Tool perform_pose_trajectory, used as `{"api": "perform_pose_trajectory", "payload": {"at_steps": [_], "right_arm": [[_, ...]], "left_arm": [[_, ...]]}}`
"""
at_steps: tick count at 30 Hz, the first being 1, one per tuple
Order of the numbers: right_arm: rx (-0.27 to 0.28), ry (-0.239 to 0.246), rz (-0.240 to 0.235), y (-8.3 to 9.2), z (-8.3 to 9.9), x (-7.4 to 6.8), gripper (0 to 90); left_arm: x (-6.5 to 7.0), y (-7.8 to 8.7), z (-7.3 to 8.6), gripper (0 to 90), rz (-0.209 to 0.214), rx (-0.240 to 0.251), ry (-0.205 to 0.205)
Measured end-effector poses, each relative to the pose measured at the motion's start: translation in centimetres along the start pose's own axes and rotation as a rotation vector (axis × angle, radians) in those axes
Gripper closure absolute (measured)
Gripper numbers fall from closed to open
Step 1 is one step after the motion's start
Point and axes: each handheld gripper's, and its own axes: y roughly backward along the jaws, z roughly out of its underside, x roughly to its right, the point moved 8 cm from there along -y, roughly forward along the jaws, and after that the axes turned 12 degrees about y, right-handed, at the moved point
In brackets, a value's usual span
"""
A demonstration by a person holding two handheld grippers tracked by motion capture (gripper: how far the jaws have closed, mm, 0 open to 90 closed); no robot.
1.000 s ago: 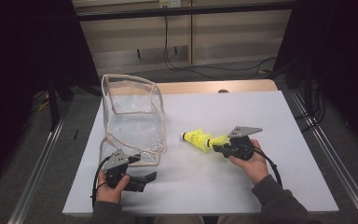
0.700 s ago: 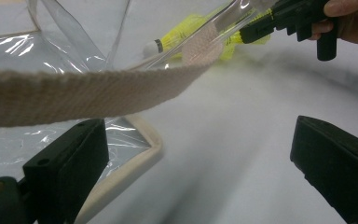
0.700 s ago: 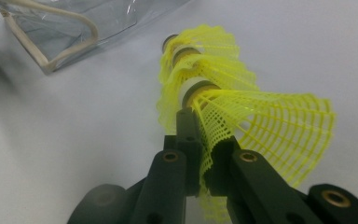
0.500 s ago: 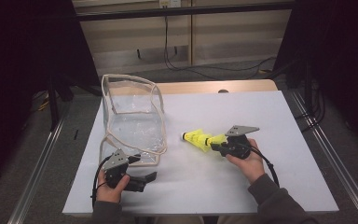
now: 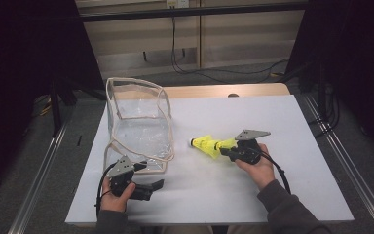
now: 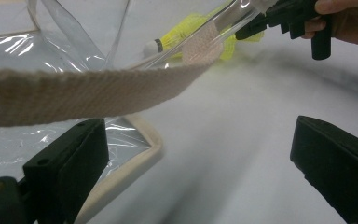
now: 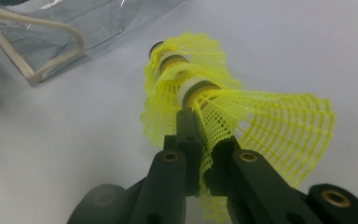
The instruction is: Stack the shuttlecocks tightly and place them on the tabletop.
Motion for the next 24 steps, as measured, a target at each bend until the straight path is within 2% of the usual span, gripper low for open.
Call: {"api": "perform_pose_trajectory", "payload": {"at_steps": [24], "right_arm": [[0.014,-0.010,0.008,-0.69,-0.80,-0.14,87.0]], "left_arm": [[0.00,0.02,-0.02,4.3,0.002,0.003,0.003]]}}
